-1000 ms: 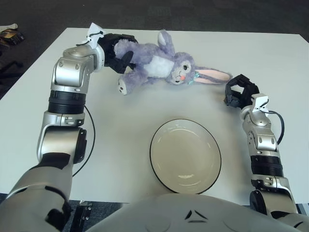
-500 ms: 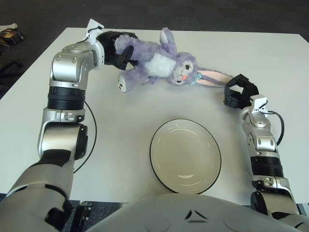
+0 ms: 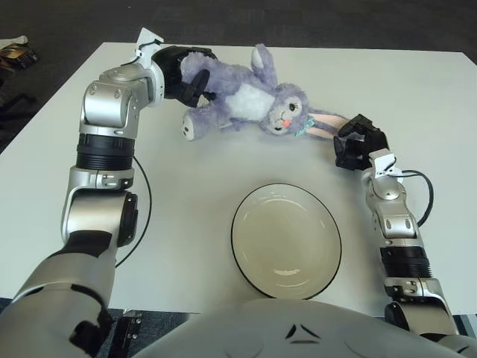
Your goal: Put the doll into the plate.
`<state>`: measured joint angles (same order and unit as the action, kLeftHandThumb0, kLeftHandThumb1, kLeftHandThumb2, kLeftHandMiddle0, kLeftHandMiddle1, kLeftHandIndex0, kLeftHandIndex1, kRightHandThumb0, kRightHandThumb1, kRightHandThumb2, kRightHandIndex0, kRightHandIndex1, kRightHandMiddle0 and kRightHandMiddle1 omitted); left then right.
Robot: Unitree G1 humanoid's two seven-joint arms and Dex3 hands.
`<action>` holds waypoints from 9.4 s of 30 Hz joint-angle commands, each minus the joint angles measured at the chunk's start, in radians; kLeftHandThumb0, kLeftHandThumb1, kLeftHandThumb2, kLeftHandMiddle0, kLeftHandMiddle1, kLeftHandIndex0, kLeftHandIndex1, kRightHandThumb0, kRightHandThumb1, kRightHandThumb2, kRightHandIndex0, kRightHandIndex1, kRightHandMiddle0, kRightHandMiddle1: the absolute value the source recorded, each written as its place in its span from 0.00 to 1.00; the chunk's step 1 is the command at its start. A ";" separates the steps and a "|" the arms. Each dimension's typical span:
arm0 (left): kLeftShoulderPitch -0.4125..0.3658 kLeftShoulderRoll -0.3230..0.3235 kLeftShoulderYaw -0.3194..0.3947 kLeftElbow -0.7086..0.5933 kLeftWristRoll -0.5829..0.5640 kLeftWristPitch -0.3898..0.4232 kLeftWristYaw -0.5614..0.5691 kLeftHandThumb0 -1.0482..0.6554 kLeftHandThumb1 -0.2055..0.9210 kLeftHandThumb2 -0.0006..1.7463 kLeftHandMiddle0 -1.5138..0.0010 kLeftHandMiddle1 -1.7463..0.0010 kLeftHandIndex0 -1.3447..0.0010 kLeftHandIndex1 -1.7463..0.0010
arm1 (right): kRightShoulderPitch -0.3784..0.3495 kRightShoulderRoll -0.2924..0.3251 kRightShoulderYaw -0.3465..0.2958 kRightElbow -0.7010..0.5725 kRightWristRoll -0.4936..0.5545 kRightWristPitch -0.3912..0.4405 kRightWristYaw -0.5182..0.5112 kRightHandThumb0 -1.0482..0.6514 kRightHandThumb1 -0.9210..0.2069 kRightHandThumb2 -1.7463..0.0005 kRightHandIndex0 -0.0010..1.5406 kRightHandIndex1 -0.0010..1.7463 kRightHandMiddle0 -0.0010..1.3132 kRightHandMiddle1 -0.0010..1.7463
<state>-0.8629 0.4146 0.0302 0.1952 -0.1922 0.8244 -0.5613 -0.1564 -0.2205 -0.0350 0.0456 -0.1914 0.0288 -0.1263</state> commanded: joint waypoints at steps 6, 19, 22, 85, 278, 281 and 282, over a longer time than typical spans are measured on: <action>-0.009 -0.012 0.005 -0.015 -0.016 0.023 0.020 0.62 0.20 0.92 0.52 0.11 0.39 0.00 | -0.021 -0.036 0.059 -0.025 -0.190 -0.168 -0.102 0.35 0.46 0.31 0.69 1.00 0.42 1.00; -0.011 -0.024 -0.002 0.039 -0.014 -0.030 0.005 0.62 0.18 0.92 0.50 0.13 0.38 0.00 | -0.111 -0.031 0.112 -0.176 -0.344 -0.047 -0.048 0.60 0.39 0.42 0.37 0.84 0.30 0.99; -0.008 -0.024 -0.009 0.043 -0.007 -0.044 0.004 0.62 0.18 0.92 0.50 0.14 0.38 0.00 | -0.117 -0.034 0.117 -0.209 -0.352 -0.011 -0.019 0.61 0.30 0.50 0.35 0.82 0.27 0.97; 0.009 -0.108 -0.030 0.024 -0.018 -0.085 0.052 0.62 0.15 0.92 0.42 0.18 0.41 0.00 | -0.613 -0.118 0.245 -0.080 -0.251 0.349 0.564 0.23 0.57 0.52 0.01 0.43 0.00 0.36; 0.057 -0.218 -0.085 -0.088 0.166 -0.350 0.231 0.62 0.11 0.93 0.36 0.25 0.38 0.00 | -0.522 -0.117 0.491 0.153 -0.413 0.335 0.747 0.94 0.70 0.12 0.49 1.00 0.68 1.00; 0.064 -0.223 -0.073 -0.092 0.150 -0.351 0.231 0.62 0.10 0.93 0.36 0.26 0.38 0.00 | -0.512 -0.107 0.467 0.155 -0.398 0.332 0.718 0.94 0.70 0.12 0.50 1.00 0.71 1.00; 0.066 -0.224 -0.069 -0.093 0.144 -0.351 0.229 0.62 0.10 0.93 0.36 0.26 0.38 0.00 | -0.511 -0.107 0.464 0.156 -0.396 0.330 0.712 0.94 0.71 0.11 0.50 1.00 0.72 1.00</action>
<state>-0.8136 0.1927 -0.0542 0.1095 -0.0334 0.4694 -0.3421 -0.7123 -0.3321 0.4416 0.1875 -0.6093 0.3467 0.5998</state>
